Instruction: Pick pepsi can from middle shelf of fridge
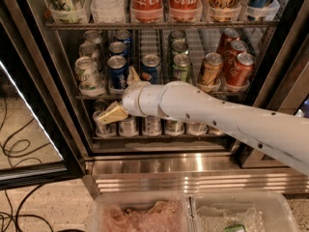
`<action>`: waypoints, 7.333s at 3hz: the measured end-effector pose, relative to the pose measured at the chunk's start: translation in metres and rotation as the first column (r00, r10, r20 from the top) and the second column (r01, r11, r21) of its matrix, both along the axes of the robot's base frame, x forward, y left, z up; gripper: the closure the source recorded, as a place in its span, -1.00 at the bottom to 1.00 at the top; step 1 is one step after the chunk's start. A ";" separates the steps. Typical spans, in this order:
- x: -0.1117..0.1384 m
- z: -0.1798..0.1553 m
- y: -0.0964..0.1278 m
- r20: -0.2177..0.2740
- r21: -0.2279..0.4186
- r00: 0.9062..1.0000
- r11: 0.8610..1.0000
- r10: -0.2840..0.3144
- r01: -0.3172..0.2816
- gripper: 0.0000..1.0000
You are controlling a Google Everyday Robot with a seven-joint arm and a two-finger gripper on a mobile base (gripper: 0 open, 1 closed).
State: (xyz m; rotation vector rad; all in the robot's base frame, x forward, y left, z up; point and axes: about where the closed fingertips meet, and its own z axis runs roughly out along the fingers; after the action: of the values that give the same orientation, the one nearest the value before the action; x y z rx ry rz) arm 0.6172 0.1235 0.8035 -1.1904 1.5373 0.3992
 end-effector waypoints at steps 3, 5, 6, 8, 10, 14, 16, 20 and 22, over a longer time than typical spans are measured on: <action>0.009 0.010 -0.003 0.057 0.066 0.996 0.996 -0.069 0.065 -1.00; 0.014 0.031 -0.012 0.093 0.121 0.988 0.986 -0.123 0.111 -1.00; 0.016 0.026 -0.001 0.099 0.163 0.980 0.974 -0.173 0.156 -1.00; 0.015 0.028 -0.003 0.094 0.183 0.969 0.960 -0.230 0.211 -1.00; 0.015 0.026 -0.018 0.087 0.222 0.922 0.909 -0.378 0.352 -1.00; 0.028 0.028 -0.005 0.106 0.256 0.911 0.897 -0.398 0.362 -1.00; 0.042 0.032 -0.005 0.114 0.273 0.897 0.882 -0.427 0.385 -1.00; 0.042 0.032 -0.005 0.114 0.273 0.897 0.882 -0.427 0.385 -0.02; 0.042 0.032 -0.005 0.114 0.273 0.897 0.882 -0.427 0.385 0.91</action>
Offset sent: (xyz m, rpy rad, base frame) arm 0.0016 -0.0020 -0.0031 0.0231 -0.0248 -0.0317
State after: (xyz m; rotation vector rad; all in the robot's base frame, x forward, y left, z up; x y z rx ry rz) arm 0.6589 0.1188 0.8354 -0.6656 1.4913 0.1893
